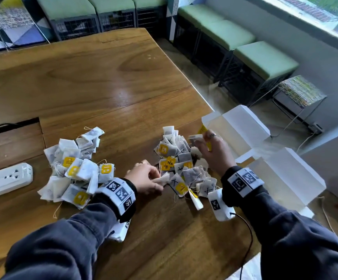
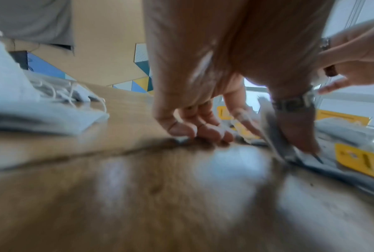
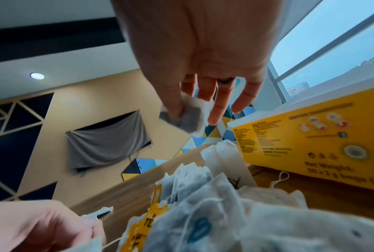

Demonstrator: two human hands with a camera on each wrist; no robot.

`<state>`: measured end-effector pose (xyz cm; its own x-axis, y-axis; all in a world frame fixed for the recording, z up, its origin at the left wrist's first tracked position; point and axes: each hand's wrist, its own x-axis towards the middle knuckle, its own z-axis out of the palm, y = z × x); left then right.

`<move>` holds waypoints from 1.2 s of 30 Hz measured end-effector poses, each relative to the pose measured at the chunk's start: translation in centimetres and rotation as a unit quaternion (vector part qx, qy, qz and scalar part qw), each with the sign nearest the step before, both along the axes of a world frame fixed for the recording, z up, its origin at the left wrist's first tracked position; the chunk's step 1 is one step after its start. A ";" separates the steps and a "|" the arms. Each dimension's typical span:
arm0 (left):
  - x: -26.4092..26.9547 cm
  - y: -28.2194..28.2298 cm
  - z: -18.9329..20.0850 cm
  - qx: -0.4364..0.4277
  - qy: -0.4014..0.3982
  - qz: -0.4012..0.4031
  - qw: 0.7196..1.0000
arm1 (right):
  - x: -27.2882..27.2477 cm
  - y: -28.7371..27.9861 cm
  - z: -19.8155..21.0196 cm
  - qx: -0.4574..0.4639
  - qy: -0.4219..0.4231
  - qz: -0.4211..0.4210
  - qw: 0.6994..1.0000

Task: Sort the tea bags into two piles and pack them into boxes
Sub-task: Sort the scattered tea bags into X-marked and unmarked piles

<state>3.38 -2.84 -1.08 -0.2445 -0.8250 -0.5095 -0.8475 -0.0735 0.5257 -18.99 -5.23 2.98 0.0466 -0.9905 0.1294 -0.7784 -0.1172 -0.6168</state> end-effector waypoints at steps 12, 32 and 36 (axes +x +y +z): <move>-3.5 -1.6 -0.1 -0.055 0.088 0.111 0.988 | -0.3 3.5 -2.0 0.203 0.033 0.088 0.975; -3.6 -4.0 0.5 -0.100 0.057 0.172 0.978 | -0.1 0.1 -2.8 0.215 0.042 -0.050 0.974; -2.7 -3.4 0.5 -0.098 0.080 0.080 0.989 | -0.5 0.9 -3.1 0.198 0.094 -0.001 0.976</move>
<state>0.65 -6.22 -0.55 -0.1666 -0.9388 -0.3015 -0.7386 -0.0838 0.6689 -19.51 -4.36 -0.13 0.0312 -0.9613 -0.2737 -0.8820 0.1024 -0.4601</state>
